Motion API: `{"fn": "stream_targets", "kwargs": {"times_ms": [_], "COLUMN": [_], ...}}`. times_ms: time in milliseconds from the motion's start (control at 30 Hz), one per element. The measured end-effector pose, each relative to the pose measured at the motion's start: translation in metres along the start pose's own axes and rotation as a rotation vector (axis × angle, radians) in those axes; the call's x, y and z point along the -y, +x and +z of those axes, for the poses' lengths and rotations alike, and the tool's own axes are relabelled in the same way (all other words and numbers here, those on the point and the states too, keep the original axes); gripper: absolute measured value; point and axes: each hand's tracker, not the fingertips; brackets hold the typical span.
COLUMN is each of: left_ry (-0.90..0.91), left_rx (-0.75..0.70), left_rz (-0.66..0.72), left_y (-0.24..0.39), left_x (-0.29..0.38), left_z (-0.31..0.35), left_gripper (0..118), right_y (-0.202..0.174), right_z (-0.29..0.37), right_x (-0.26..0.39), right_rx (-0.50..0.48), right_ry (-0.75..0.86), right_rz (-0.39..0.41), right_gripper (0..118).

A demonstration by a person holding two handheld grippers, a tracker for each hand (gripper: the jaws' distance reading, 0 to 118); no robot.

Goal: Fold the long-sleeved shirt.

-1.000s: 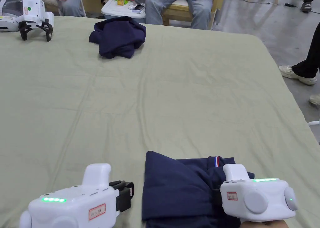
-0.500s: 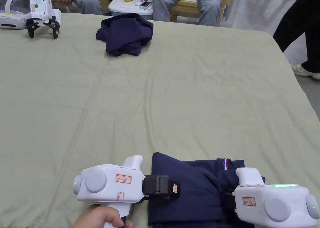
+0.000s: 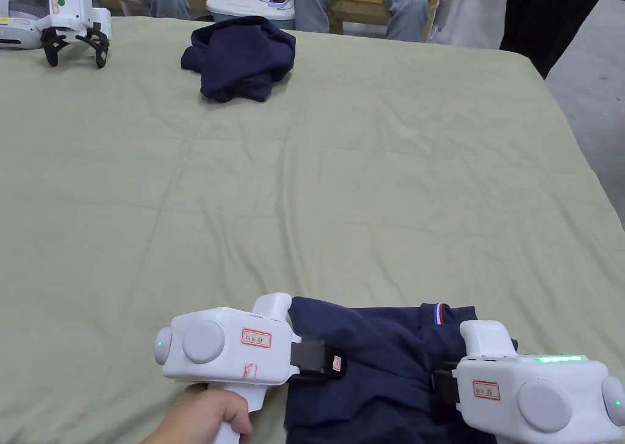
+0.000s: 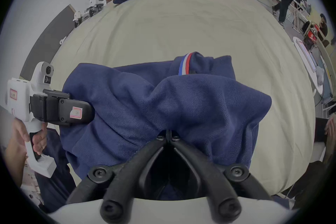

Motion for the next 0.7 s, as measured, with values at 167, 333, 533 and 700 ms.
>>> {"fn": "stream_targets", "kwargs": {"times_ms": [167,333,533,700], "left_ry": [-0.008,0.011,0.05,0.086], "left_rx": [0.01,-0.028,-0.172,-0.311], "left_rz": [-0.012,0.001,0.02,0.052], "left_y": [0.0,-0.025,-0.082,-0.133], "left_x": [-0.002,-0.012,-0.024,-0.033], "left_z": [0.023,0.069,0.156,0.236], "left_gripper": [15,15,15,15], "right_y": [-0.014,-0.046,-0.12,-0.193], "right_z": [0.006,0.009,0.003,-0.017], "right_x": [-0.007,-0.02,-0.043,-0.061], "right_rx": [-0.008,-0.078,-0.223,-0.308], "right_ry": [0.007,0.023,0.032,0.039], "right_rz": [0.015,0.046,0.102,0.164], "right_gripper": [0,0,0,0]}}
